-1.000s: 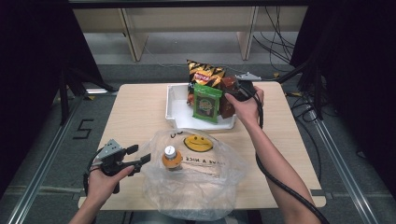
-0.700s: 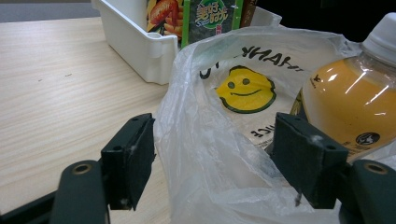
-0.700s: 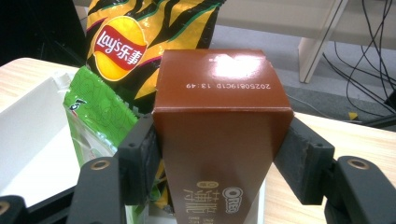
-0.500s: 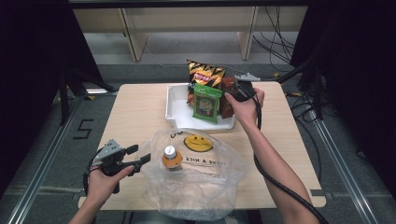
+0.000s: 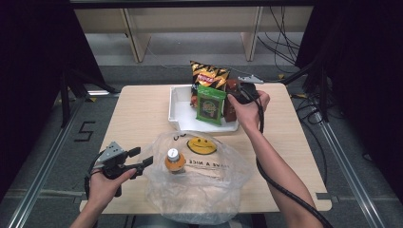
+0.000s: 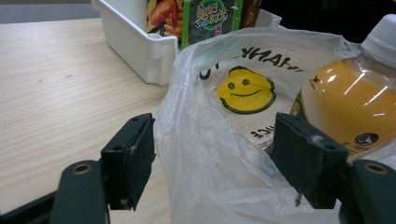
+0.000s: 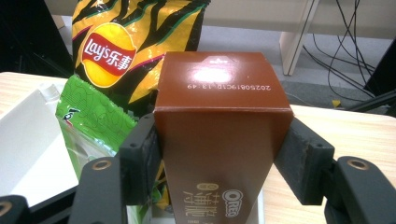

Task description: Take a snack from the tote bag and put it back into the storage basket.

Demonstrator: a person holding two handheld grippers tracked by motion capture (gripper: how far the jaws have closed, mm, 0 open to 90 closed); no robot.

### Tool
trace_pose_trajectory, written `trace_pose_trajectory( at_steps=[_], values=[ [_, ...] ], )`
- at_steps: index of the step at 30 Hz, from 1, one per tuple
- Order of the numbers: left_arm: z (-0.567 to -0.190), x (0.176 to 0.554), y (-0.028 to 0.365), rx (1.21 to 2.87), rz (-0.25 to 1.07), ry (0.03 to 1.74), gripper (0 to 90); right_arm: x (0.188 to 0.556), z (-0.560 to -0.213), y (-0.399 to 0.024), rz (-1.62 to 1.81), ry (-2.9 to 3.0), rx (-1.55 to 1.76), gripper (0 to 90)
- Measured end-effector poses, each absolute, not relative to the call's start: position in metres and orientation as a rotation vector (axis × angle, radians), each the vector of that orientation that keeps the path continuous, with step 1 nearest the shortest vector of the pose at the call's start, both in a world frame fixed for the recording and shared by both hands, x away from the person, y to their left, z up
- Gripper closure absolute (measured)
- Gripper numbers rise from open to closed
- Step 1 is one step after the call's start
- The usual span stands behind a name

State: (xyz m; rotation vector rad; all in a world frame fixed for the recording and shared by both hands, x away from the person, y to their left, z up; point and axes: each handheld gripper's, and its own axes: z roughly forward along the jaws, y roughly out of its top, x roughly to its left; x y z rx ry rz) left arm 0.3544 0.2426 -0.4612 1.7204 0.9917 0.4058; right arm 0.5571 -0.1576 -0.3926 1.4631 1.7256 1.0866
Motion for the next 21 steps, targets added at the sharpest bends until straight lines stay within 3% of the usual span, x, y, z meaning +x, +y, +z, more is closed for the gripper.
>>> trace_pose_trajectory(
  at_steps=[21],
  values=[
    [-0.4610, 0.3542, 0.2426, 1.723, 0.407, 0.985, 29.7, 0.5587, -0.3888, -0.1612, 1.082, 1.740, 1.412, 35.8]
  ],
)
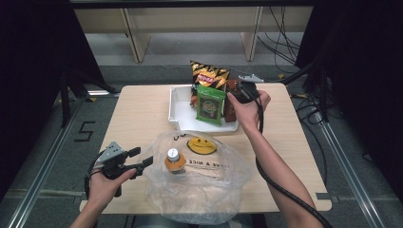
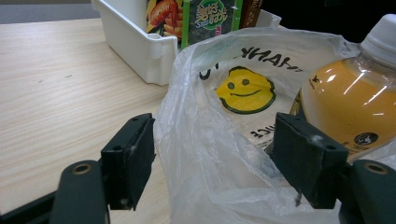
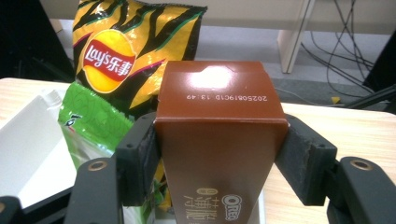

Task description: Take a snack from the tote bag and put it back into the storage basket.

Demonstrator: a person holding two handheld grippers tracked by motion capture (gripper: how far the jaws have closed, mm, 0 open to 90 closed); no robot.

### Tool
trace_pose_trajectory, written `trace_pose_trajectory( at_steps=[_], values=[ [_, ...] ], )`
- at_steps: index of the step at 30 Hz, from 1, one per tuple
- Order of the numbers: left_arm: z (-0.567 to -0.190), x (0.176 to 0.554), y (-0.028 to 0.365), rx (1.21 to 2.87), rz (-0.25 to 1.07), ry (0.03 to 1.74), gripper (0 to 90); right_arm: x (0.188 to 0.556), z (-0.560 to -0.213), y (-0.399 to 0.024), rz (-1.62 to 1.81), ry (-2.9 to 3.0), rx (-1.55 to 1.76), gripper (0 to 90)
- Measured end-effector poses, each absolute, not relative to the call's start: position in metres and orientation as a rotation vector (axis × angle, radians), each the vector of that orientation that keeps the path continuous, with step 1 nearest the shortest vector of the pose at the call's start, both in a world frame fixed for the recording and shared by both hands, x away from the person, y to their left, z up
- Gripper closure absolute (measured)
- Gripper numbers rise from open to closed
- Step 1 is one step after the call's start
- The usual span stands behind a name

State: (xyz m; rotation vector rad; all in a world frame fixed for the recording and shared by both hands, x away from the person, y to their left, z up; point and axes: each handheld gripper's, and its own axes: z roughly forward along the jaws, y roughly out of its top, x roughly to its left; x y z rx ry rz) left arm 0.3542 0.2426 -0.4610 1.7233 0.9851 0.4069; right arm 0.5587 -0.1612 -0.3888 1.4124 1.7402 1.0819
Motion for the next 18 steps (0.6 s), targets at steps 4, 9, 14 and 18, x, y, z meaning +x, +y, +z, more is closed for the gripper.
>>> trace_pose_trajectory(
  at_steps=[4, 9, 14, 18],
  values=[
    [-0.461, 0.354, 0.243, 1.722, 0.408, 0.989, 29.7, 0.555, -0.387, -0.157, 1.120, 1.731, 1.451, 33.4],
    [-0.461, 0.354, 0.243, 1.718, 0.404, 0.993, 29.7, 0.552, -0.380, -0.157, 1.133, 1.739, 1.420, 31.6],
    [-0.460, 0.354, 0.243, 1.723, 0.412, 0.984, 29.7, 0.546, -0.375, -0.160, 1.152, 1.740, 1.399, 30.9],
    [-0.460, 0.354, 0.243, 1.722, 0.412, 0.983, 29.7, 0.540, -0.373, -0.167, 1.165, 1.742, 1.382, 31.4]
  ],
)
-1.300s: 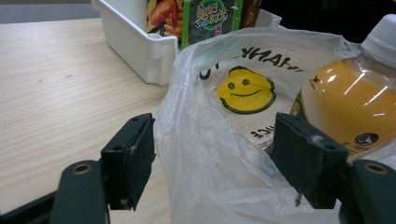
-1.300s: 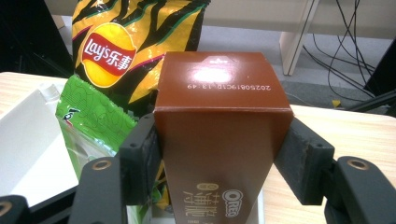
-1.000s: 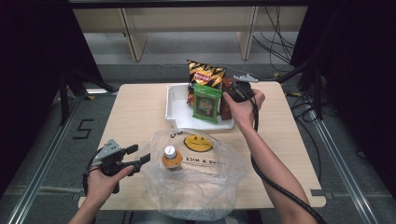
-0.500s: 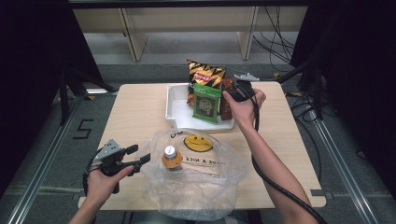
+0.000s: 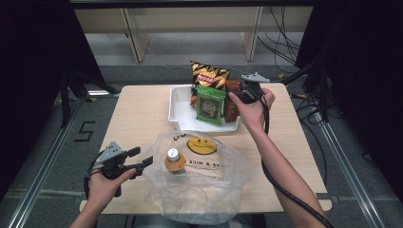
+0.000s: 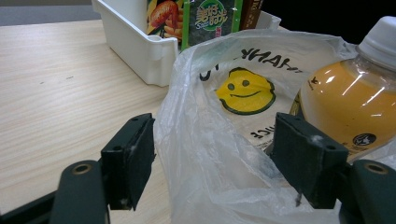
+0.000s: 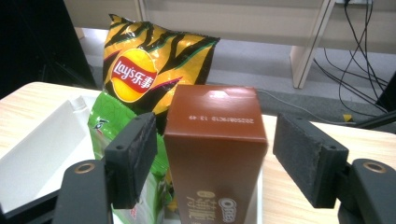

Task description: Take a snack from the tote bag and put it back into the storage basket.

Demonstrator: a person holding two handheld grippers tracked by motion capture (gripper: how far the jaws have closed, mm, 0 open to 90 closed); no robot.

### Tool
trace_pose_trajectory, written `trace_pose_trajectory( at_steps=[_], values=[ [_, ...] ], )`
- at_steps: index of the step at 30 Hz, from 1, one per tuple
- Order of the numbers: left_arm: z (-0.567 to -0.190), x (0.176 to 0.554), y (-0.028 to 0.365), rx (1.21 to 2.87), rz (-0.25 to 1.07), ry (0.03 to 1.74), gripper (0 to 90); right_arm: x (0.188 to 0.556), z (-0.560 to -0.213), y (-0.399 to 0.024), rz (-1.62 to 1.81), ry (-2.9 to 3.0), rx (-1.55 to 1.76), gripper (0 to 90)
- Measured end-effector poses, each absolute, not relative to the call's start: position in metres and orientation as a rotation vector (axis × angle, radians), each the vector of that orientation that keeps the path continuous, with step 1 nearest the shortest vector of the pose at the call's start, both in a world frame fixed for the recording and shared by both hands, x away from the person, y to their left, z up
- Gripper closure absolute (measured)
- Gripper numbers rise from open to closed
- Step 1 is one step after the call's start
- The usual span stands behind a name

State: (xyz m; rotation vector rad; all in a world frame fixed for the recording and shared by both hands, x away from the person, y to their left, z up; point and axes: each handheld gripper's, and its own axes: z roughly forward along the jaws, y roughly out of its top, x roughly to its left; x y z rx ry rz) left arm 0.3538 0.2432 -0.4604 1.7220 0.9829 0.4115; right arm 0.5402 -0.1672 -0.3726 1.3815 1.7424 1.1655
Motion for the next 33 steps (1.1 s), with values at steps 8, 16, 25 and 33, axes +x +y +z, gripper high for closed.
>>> trace_pose_trajectory(
  at_steps=[8, 16, 25, 33],
  values=[
    [-0.461, 0.354, 0.242, 1.709, 0.407, 0.994, 29.7, 0.529, -0.373, -0.181, 1.201, 1.763, 1.336, 33.8],
    [-0.459, 0.353, 0.242, 1.703, 0.411, 0.973, 29.6, 0.515, -0.375, -0.186, 1.223, 1.813, 1.362, 47.3],
    [-0.455, 0.351, 0.241, 1.695, 0.415, 0.962, 29.5, 0.504, -0.379, -0.196, 1.251, 1.891, 1.325, 59.4],
    [-0.449, 0.350, 0.240, 1.662, 0.407, 0.944, 29.6, 0.492, -0.386, -0.203, 1.265, 1.943, 1.319, 61.0]
  ],
)
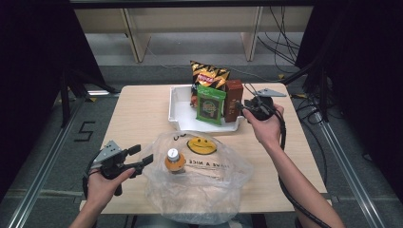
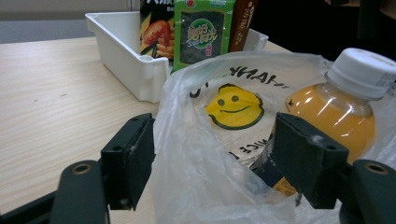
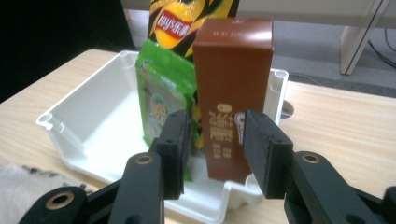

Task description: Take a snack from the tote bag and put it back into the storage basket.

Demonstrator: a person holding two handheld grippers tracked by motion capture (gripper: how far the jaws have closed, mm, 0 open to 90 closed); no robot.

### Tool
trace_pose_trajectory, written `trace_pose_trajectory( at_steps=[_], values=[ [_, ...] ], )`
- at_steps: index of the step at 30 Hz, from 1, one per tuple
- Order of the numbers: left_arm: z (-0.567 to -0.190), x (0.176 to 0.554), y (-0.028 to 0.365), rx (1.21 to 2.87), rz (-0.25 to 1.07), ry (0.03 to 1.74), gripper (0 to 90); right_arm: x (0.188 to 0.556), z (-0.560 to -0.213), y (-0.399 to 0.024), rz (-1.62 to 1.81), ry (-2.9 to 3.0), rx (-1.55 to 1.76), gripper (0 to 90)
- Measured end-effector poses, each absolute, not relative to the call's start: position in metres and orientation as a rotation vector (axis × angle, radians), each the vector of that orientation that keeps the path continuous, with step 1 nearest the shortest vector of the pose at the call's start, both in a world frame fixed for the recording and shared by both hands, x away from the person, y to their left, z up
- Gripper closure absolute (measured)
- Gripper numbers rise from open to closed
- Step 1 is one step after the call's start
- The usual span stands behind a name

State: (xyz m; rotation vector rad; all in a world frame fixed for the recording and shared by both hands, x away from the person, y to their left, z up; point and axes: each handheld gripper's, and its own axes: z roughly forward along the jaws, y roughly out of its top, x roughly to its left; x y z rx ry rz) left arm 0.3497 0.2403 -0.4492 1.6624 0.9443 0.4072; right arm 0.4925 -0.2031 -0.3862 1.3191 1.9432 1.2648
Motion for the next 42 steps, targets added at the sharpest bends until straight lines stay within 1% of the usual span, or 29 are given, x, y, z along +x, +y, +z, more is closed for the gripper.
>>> trace_pose_trajectory(
  at_steps=[7, 10, 13, 17, 18, 19, 21, 23, 28, 33, 34, 42],
  values=[
    [-0.443, 0.348, 0.239, 1.652, 0.409, 0.910, 29.1, 0.482, -0.395, -0.215, 1.248, 1.957, 1.303, 58.9],
    [-0.439, 0.346, 0.239, 1.648, 0.413, 0.905, 28.4, 0.475, -0.399, -0.218, 1.247, 1.938, 1.360, 57.0],
    [-0.434, 0.346, 0.239, 1.632, 0.406, 0.882, 27.8, 0.475, -0.401, -0.226, 1.238, 1.945, 1.318, 54.8],
    [-0.429, 0.344, 0.239, 1.620, 0.408, 0.864, 27.2, 0.471, -0.402, -0.226, 1.229, 1.934, 1.378, 52.9],
    [-0.428, 0.343, 0.238, 1.619, 0.406, 0.872, 27.1, 0.471, -0.403, -0.228, 1.235, 1.938, 1.345, 52.7],
    [-0.427, 0.343, 0.238, 1.610, 0.393, 0.861, 27.0, 0.468, -0.402, -0.227, 1.224, 1.943, 1.375, 52.6],
    [-0.426, 0.342, 0.236, 1.608, 0.381, 0.864, 26.8, 0.467, -0.405, -0.229, 1.227, 1.953, 1.321, 52.3],
    [-0.425, 0.342, 0.234, 1.603, 0.370, 0.855, 26.5, 0.463, -0.407, -0.226, 1.227, 1.940, 1.354, 52.1],
    [-0.422, 0.340, 0.232, 1.581, 0.340, 0.835, 26.0, 0.460, -0.415, -0.231, 1.200, 1.951, 1.312, 50.9],
    [-0.416, 0.339, 0.229, 1.569, 0.320, 0.821, 25.3, 0.452, -0.415, -0.228, 1.201, 1.949, 1.364, 50.3],
    [-0.415, 0.339, 0.228, 1.566, 0.317, 0.822, 25.1, 0.452, -0.416, -0.231, 1.187, 1.967, 1.315, 50.2],
    [-0.409, 0.339, 0.216, 1.582, 0.268, 0.799, 23.4, 0.440, -0.419, -0.231, 1.192, 1.957, 1.347, 49.6]
  ],
)
